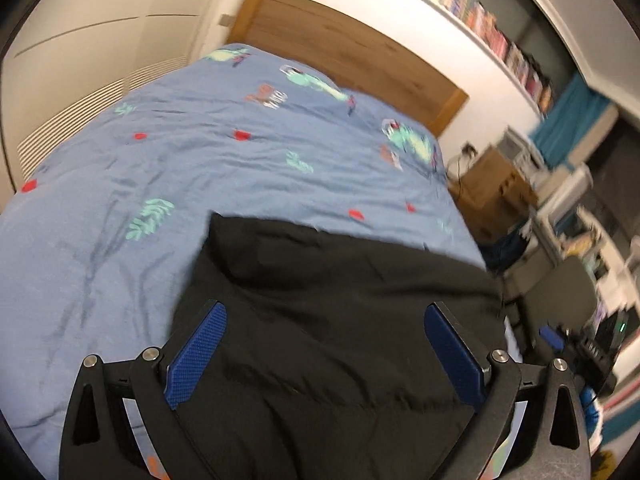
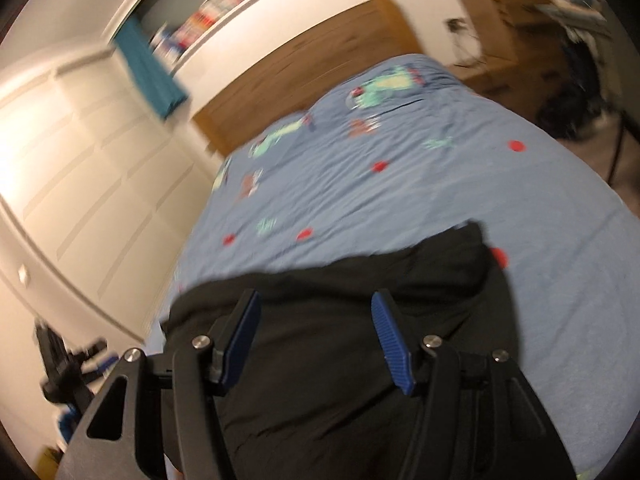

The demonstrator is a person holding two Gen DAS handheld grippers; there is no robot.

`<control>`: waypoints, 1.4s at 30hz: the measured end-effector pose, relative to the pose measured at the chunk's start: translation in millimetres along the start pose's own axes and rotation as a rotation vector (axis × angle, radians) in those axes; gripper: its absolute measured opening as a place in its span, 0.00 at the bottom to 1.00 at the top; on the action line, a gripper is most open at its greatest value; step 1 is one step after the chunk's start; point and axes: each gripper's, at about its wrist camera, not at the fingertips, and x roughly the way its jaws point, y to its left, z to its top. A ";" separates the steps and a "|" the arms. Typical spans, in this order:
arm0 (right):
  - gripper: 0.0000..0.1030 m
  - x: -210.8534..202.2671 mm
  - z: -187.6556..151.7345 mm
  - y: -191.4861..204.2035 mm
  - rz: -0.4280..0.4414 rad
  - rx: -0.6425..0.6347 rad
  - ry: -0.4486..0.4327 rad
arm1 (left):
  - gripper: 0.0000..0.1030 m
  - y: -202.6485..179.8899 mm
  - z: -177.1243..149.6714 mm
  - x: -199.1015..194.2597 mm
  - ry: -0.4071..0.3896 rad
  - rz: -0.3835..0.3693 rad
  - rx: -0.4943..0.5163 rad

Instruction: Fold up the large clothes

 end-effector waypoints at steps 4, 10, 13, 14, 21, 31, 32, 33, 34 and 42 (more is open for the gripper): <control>0.55 31.0 -24.7 37.1 -0.017 -0.114 0.037 | 0.95 -28.3 -14.0 31.1 0.026 0.020 0.084; 0.55 92.1 -45.9 54.7 -0.086 -0.225 0.097 | 0.95 -64.0 -14.6 99.3 0.068 0.048 0.179; 0.55 121.0 -43.4 45.0 -0.112 -0.224 0.111 | 0.95 -71.1 -9.0 131.3 0.087 0.069 0.201; 0.55 129.4 -40.6 41.2 -0.121 -0.218 0.115 | 0.96 -71.8 -6.3 142.0 0.096 0.073 0.199; 0.55 186.9 -18.3 8.0 -0.147 -0.153 0.149 | 0.99 -68.7 14.2 209.4 0.149 0.132 0.173; 0.55 237.1 -1.3 -15.7 -0.170 -0.140 0.196 | 0.99 -54.9 24.6 248.7 0.198 0.154 0.128; 0.55 235.7 -1.6 -19.9 -0.154 -0.129 0.195 | 0.99 -52.6 23.8 246.2 0.196 0.141 0.124; 0.55 232.6 -2.3 -23.3 -0.144 -0.123 0.192 | 0.99 -51.5 23.2 243.2 0.194 0.134 0.123; 0.55 226.8 -3.4 -28.9 -0.140 -0.117 0.186 | 0.99 -48.1 23.5 238.5 0.188 0.127 0.121; 0.55 167.4 -9.6 -100.8 -0.238 0.004 0.146 | 0.99 24.2 24.6 191.3 0.199 0.231 0.032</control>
